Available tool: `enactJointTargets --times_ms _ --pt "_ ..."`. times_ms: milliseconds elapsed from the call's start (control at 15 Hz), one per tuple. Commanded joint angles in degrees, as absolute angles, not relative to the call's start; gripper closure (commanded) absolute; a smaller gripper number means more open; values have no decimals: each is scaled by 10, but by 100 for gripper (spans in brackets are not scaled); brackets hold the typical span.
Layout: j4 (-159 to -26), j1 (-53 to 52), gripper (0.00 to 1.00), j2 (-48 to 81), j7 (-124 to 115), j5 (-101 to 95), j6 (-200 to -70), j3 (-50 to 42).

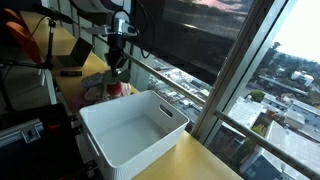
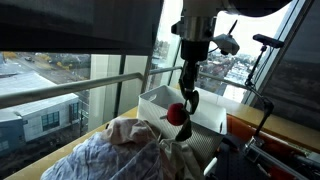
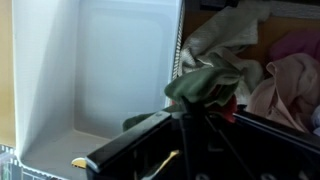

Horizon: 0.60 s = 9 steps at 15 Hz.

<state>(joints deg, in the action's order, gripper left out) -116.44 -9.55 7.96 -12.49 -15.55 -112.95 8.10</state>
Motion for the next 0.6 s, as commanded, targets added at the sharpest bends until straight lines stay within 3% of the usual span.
enactJointTargets --times_ms 0,533 --pt "-1132 -103 65 101 -130 -165 -1104 79" --pt "-1098 -106 6 103 -129 -157 -1088 82"
